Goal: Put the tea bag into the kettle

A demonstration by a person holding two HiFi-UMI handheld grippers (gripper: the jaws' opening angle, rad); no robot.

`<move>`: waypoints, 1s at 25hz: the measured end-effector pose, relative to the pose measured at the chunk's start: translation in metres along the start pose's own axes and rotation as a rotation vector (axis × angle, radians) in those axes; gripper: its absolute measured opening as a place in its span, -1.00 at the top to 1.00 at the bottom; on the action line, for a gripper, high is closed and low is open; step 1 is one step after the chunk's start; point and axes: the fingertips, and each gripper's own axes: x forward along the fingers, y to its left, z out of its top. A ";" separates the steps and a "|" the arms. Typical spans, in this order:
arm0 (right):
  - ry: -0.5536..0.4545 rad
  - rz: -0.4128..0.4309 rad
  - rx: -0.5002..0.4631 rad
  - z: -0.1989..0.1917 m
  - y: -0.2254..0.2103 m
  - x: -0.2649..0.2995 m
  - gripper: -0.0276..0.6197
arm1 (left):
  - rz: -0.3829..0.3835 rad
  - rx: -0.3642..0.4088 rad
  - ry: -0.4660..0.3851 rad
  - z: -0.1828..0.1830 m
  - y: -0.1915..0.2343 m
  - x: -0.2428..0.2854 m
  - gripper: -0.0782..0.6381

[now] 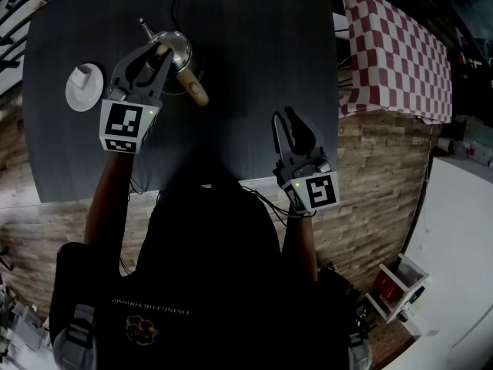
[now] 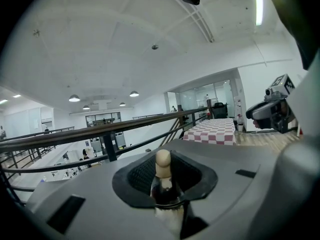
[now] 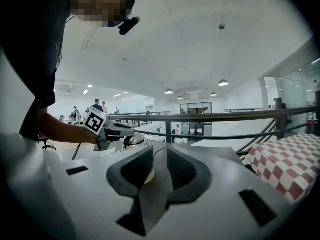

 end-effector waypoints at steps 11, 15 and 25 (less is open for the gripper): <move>-0.002 0.020 -0.005 0.003 0.006 0.003 0.66 | 0.022 0.013 -0.011 0.008 0.006 -0.010 0.51; 0.007 0.037 -0.001 0.006 0.012 0.007 0.66 | 0.029 0.012 -0.008 0.008 0.007 -0.016 0.51; -0.018 0.087 -0.033 0.011 0.023 0.015 0.66 | 0.075 0.011 0.001 0.006 0.017 -0.041 0.51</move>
